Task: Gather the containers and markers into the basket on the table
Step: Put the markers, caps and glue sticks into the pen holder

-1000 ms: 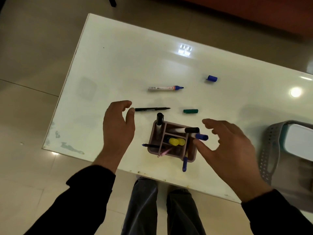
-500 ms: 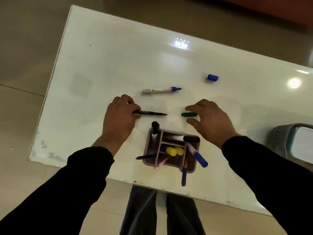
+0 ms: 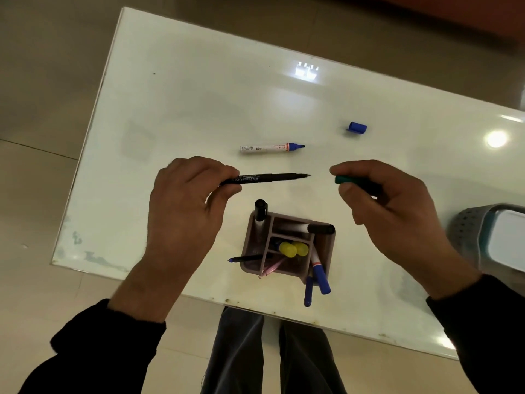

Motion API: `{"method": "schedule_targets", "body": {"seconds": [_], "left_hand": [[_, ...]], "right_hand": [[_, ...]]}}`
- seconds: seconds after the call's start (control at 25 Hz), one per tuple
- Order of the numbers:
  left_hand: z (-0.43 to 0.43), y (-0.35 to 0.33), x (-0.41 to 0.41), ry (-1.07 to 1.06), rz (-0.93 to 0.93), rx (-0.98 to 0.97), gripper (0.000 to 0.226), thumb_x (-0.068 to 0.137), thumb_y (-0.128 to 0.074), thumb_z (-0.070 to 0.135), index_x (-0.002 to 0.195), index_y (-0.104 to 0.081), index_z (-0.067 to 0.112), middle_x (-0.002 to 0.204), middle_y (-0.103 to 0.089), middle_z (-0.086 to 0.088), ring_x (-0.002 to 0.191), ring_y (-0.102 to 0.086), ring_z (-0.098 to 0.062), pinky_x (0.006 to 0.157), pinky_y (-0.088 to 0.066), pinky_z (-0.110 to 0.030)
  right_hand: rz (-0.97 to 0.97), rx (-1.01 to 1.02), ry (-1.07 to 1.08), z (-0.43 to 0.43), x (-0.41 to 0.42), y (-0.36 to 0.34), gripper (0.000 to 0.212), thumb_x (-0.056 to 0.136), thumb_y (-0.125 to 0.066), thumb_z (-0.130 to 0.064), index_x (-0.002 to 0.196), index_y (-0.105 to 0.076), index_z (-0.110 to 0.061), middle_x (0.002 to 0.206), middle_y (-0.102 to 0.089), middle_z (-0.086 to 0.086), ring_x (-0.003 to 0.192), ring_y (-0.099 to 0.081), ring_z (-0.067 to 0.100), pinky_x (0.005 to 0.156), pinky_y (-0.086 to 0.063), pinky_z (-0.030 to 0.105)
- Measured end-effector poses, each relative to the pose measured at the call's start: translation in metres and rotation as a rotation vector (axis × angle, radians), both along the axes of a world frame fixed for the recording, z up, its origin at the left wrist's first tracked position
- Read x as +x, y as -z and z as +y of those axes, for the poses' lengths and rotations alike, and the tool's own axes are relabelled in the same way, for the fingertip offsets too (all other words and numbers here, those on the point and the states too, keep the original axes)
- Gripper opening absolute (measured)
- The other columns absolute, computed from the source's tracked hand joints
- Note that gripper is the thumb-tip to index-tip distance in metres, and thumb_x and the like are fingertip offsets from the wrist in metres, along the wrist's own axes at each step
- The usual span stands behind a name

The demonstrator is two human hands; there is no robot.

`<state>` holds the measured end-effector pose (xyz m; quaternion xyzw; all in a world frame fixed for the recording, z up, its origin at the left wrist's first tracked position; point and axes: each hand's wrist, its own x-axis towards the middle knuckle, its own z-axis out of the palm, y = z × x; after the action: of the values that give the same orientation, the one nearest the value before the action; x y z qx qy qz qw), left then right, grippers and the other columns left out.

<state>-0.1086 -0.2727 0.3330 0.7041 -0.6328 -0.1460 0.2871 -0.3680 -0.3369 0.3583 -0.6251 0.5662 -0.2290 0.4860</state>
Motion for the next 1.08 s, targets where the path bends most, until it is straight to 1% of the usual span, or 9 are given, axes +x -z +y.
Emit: {"method": "schedule_targets", "body": {"seconds": [0.12, 0.24, 0.36, 0.52, 0.64, 0.76, 0.88, 1.0, 1.08], "left_hand": [[0.006, -0.017, -0.010, 0.030, -0.007, -0.062, 0.012, 0.090, -0.074, 0.017, 0.099, -0.076, 0.009, 0.096, -0.072, -0.003, 0.089, -0.064, -0.029, 0.080, -0.048, -0.051], [0.014, -0.026, -0.018, 0.052, -0.037, -0.101, 0.011, 0.090, -0.074, 0.015, 0.099, -0.076, 0.009, 0.096, -0.072, -0.004, 0.088, -0.064, -0.029, 0.079, -0.048, -0.050], [0.022, -0.030, -0.024, 0.082, -0.049, -0.130, 0.012, 0.090, -0.075, 0.014, 0.099, -0.076, 0.008, 0.096, -0.072, -0.006, 0.088, -0.064, -0.030, 0.079, -0.048, -0.049], [0.028, -0.040, -0.039, 0.115, -0.038, -0.115, 0.012, 0.089, -0.075, 0.009, 0.101, -0.076, 0.004, 0.096, -0.072, -0.009, 0.088, -0.064, -0.029, 0.080, -0.050, -0.046], [0.023, -0.053, -0.052, 0.161, 0.024, -0.067, 0.013, 0.092, -0.071, 0.008, 0.102, -0.075, 0.002, 0.095, -0.071, -0.010, 0.086, -0.066, -0.026, 0.081, -0.052, -0.036], [0.014, -0.065, -0.061, 0.260, 0.025, 0.004, 0.014, 0.091, -0.068, 0.003, 0.103, -0.074, 0.000, 0.094, -0.070, -0.012, 0.085, -0.067, -0.026, 0.083, -0.046, -0.024], [0.013, -0.073, -0.074, 0.274, 0.049, 0.057, 0.015, 0.087, -0.068, -0.005, 0.101, -0.074, -0.002, 0.093, -0.070, -0.016, 0.085, -0.064, -0.022, 0.086, -0.040, -0.011], [0.014, -0.077, -0.079, 0.240, 0.052, 0.085, 0.014, 0.088, -0.067, -0.003, 0.099, -0.075, -0.002, 0.092, -0.070, -0.017, 0.085, -0.066, -0.026, 0.085, -0.043, -0.017], [0.015, -0.075, -0.079, 0.250, 0.046, 0.065, 0.014, 0.087, -0.066, -0.003, 0.097, -0.075, -0.002, 0.089, -0.070, -0.016, 0.082, -0.063, -0.022, 0.084, -0.040, -0.010]], "right_hand": [[-0.092, 0.014, 0.051, 0.008, 0.005, -0.020, 0.014, 0.092, -0.070, -0.023, 0.097, -0.071, -0.036, 0.072, -0.066, -0.026, 0.064, -0.063, 0.000, 0.060, -0.046, 0.009], [-0.080, 0.008, 0.027, 0.015, 0.008, -0.030, 0.014, 0.088, -0.073, -0.021, 0.091, -0.070, -0.035, 0.069, -0.066, -0.022, 0.058, -0.062, 0.003, 0.055, -0.045, 0.010], [-0.056, -0.009, -0.018, 0.024, 0.009, -0.035, 0.018, 0.087, -0.075, -0.016, 0.091, -0.072, -0.033, 0.068, -0.066, -0.028, 0.060, -0.062, -0.006, 0.055, -0.043, 0.004], [-0.013, -0.049, -0.042, 0.031, 0.003, -0.044, 0.018, 0.090, -0.071, -0.018, 0.094, -0.073, -0.036, 0.081, -0.069, -0.027, 0.071, -0.064, -0.007, 0.060, -0.043, 0.003], [0.024, -0.112, -0.024, 0.029, -0.005, -0.053, 0.014, 0.093, -0.067, -0.018, 0.094, -0.073, -0.031, 0.074, -0.066, -0.029, 0.067, -0.061, -0.007, 0.058, -0.040, 0.002], [0.163, -0.209, -0.166, 0.028, -0.010, -0.062, 0.013, 0.095, -0.063, -0.018, 0.094, -0.076, -0.023, 0.068, -0.060, -0.032, 0.068, -0.059, -0.009, 0.060, -0.038, 0.002], [0.171, -0.189, -0.193, 0.035, -0.009, -0.064, 0.014, 0.097, -0.060, -0.018, 0.095, -0.074, -0.020, 0.066, -0.058, -0.031, 0.067, -0.057, -0.013, 0.060, -0.038, 0.001], [0.153, -0.209, -0.096, 0.044, -0.002, -0.060, 0.012, 0.095, -0.061, -0.018, 0.095, -0.073, -0.021, 0.072, -0.058, -0.025, 0.071, -0.057, -0.014, 0.063, -0.038, 0.001], [0.148, -0.203, -0.063, 0.046, 0.001, -0.058, 0.012, 0.093, -0.061, -0.018, 0.092, -0.072, -0.022, 0.075, -0.059, -0.025, 0.073, -0.057, -0.013, 0.065, -0.038, 0.001]]}}
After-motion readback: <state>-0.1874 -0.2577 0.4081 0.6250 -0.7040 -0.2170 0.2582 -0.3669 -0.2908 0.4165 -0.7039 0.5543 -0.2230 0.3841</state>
